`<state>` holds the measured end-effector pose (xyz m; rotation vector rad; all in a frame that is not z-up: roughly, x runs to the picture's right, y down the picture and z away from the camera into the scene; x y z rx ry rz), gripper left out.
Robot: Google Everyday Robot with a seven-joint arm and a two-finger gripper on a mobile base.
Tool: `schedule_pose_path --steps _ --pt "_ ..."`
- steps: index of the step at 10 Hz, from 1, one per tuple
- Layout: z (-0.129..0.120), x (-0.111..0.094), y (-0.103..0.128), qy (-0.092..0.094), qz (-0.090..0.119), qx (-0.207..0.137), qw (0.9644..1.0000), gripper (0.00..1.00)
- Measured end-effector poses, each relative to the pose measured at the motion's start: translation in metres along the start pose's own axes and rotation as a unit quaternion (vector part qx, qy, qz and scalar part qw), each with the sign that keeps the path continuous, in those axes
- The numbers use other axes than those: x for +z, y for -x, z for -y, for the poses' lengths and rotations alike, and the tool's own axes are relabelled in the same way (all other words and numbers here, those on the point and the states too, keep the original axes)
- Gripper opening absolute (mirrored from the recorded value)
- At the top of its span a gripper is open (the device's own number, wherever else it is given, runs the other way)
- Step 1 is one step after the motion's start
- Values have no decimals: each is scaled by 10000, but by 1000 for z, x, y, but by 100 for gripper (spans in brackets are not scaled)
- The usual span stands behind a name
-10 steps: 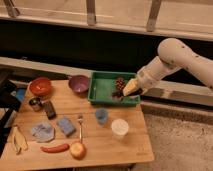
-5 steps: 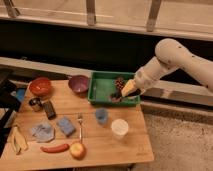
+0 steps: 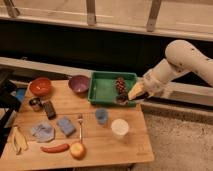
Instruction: Place brush in paper cup
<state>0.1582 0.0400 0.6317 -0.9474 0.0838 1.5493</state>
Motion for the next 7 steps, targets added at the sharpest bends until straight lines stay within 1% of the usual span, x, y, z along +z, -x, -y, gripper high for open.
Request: schedule_pose_path --steps 2,4,7 --pt "0 -6 -15 -68 -17 34 10000 0" --pt "5 -14 -34 -52 -45 110 9999 0" --pt "17 -28 -56 -38 -150 120 9998 0"
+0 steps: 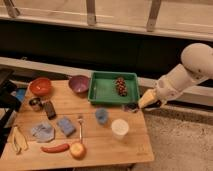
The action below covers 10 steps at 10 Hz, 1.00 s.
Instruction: Place brush in paper cup
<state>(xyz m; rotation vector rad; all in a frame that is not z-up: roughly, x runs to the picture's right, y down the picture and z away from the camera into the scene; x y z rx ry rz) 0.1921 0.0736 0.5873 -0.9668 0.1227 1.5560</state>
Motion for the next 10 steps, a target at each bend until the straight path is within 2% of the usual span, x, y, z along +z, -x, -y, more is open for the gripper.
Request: schedule_pose_path --steps 2,6,10 --pt "8 -7 -15 48 -127 -31 9999 0" --pt "11 10 -22 278 -559 -163 9979 0" --pt "5 18 -24 349 -779 -357 9957 0"
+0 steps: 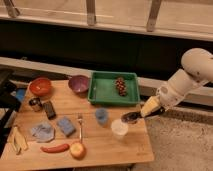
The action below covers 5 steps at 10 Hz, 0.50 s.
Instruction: Place brush in paper cup
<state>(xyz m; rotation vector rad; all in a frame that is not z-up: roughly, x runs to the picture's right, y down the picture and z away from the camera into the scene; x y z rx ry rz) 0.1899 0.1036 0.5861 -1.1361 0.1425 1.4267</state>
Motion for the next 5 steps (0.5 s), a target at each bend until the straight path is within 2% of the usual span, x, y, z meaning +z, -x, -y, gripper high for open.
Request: schedule_pose_path --steps 4,5 --pt "-13 4 0 -6 -158 -227 9996 0" --pt "-17 7 -1 -21 -254 -286 9993 0"
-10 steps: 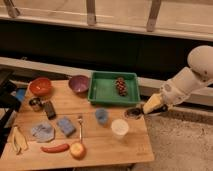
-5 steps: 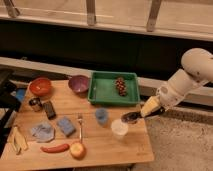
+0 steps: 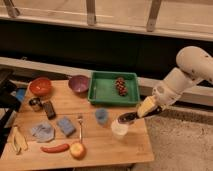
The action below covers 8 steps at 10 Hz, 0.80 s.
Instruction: Place brush in paper cup
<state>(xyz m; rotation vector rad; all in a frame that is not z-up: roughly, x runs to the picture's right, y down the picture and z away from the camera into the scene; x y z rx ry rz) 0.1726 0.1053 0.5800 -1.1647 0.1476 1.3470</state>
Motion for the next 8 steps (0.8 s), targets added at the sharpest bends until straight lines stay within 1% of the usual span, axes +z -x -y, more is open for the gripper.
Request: schedule_pose_path --steps 2,4,6,8 --pt "-7 7 -1 -30 -159 -95 9998 0" --pt "-13 17 -3 -13 -323 -162 9993 0" --pt "-14 25 -2 -1 -426 -189 9989 0" --pt "-10 30 1 7 -454 -161 9988 0"
